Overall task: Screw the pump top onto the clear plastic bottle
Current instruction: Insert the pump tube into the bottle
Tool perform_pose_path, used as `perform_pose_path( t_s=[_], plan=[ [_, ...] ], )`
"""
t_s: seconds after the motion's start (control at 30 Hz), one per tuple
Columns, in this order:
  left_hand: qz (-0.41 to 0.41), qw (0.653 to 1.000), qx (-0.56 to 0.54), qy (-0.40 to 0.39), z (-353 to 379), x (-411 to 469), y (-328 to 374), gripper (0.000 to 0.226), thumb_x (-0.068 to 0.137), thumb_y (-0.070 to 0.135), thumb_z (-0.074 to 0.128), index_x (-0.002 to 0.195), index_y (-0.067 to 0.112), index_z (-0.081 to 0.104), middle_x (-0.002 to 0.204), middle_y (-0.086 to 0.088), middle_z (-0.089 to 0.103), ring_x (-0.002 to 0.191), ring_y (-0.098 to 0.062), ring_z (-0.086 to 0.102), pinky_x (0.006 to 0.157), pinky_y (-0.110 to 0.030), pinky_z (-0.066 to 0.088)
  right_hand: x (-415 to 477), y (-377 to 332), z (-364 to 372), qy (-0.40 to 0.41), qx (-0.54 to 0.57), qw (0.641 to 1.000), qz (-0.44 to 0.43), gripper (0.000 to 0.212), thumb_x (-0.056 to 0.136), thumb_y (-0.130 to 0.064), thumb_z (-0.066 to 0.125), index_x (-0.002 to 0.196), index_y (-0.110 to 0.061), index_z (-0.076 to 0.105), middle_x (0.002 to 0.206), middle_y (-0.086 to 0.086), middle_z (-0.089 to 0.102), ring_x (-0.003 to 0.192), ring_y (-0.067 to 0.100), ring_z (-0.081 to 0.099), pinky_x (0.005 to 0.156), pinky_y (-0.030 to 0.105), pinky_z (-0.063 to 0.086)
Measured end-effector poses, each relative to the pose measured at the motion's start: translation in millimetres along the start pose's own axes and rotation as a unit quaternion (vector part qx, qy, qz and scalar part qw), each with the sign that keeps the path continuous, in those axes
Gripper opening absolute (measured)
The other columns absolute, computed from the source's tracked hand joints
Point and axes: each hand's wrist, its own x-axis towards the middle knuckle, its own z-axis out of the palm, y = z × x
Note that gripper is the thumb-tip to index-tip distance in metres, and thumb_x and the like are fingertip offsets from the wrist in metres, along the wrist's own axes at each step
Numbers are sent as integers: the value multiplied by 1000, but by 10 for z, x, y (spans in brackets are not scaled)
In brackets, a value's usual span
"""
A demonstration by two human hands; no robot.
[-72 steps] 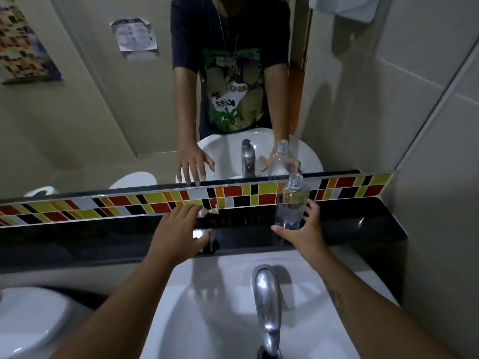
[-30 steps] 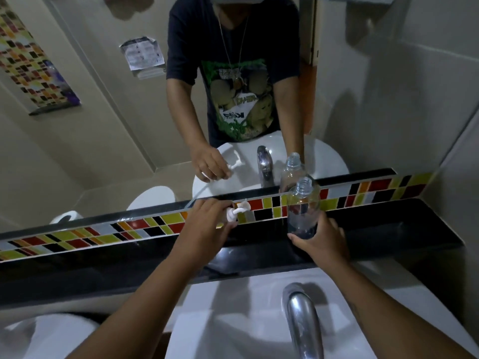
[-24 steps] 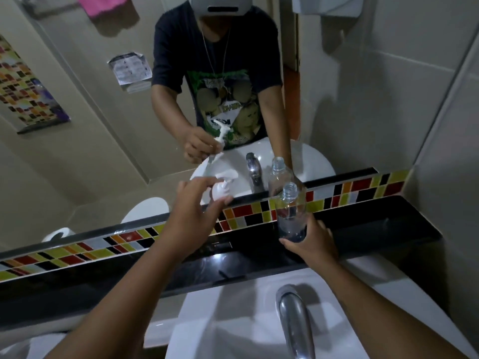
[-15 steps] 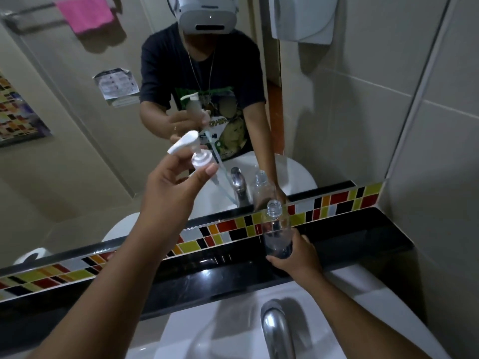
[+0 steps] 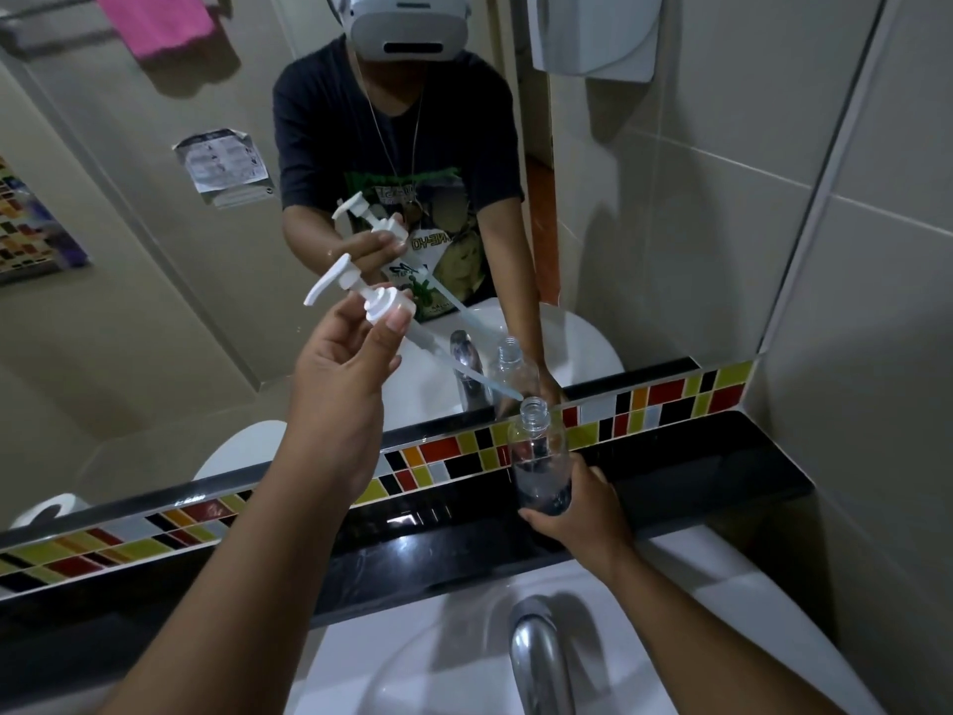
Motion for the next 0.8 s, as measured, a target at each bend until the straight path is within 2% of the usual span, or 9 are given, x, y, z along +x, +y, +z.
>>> perform_pose_path(
  t_s=[0.33,0.47,0.57,0.7,0.8],
  plan=[
    [-22,1000,-7,-7,99,-22,-161,35,79,34,70,113,28,70,106,16,80,106,3,71,97,-26,47,13,25,14,2,3,1000,2,77,52,-52,83,115,-27,47,108,1,54,101,21,55,79,34,52],
    [-35,999,-8,-20,189,-42,-229,39,78,36,70,115,25,69,102,18,81,98,6,72,91,-22,48,20,9,21,4,8,1000,5,74,52,-51,83,112,-27,47,104,-1,51,100,21,55,78,35,53],
    [-42,999,-17,-24,222,15,-255,31,82,32,69,113,24,69,96,21,81,92,11,71,81,-13,50,28,14,25,6,-1,1000,5,76,52,-53,83,114,-26,47,106,1,52,100,22,55,78,37,54],
    [-45,998,3,-46,241,87,-345,24,99,16,65,122,18,70,97,18,81,92,10,72,75,-6,51,16,9,43,10,-1,1000,14,77,52,-53,83,115,-26,47,107,2,53,102,23,56,80,38,54],
    [-57,997,13,-56,282,93,-439,36,95,19,70,130,11,69,111,6,81,105,-1,74,85,-13,53,16,18,48,13,1,1000,11,76,51,-53,83,113,-26,48,105,1,53,101,22,56,81,37,53]
  ],
)
